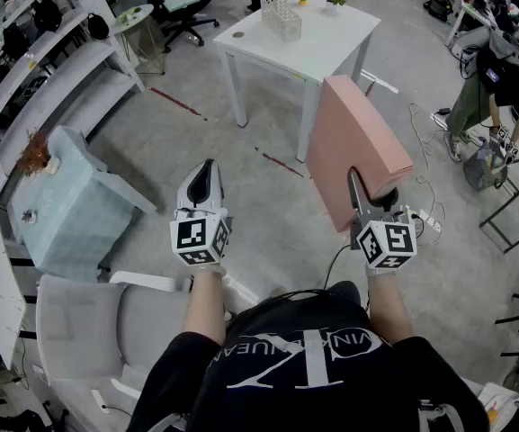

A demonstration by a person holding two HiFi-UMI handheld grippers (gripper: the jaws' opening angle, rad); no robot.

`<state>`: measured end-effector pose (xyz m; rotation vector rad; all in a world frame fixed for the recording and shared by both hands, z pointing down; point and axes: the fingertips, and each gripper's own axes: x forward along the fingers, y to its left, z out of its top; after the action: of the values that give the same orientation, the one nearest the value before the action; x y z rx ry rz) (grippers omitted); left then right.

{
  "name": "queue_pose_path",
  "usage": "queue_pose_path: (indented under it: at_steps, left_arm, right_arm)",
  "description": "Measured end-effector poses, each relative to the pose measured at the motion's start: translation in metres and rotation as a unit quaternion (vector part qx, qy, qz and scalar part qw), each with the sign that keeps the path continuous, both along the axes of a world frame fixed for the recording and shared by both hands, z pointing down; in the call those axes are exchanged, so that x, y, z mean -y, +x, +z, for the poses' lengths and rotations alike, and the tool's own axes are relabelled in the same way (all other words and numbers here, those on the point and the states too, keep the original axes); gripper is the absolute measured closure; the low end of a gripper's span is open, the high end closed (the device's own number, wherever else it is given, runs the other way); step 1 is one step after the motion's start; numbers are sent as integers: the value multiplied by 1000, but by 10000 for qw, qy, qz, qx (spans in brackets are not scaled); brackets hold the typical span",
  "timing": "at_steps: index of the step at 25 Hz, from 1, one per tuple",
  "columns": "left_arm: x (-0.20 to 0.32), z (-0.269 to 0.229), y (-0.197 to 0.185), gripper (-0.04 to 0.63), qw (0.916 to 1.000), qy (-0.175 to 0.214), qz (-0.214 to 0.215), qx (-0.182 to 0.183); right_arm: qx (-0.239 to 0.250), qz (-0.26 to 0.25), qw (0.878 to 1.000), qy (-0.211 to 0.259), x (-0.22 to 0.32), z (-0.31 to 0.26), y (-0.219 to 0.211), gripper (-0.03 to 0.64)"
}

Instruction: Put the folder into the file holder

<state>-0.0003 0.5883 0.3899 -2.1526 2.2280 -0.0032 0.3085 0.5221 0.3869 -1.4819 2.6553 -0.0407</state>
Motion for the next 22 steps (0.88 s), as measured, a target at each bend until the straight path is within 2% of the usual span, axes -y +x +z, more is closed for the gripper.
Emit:
queue_pose_path:
  at_steps: [8, 15, 22]
  left_arm:
    - [-4, 11, -12, 595, 9999, -110, 14, -6]
    - [2, 17, -17, 595, 9997, -196, -36, -169]
    - [24, 20, -23, 595, 9995, -227, 42, -192]
  right_arm:
    - [-38, 98, 9999, 48, -2, 4, -4, 330]
    - [-206, 146, 9997, 29, 11, -3, 6, 328]
    - [-67, 123, 9999, -12, 33, -2, -7, 325]
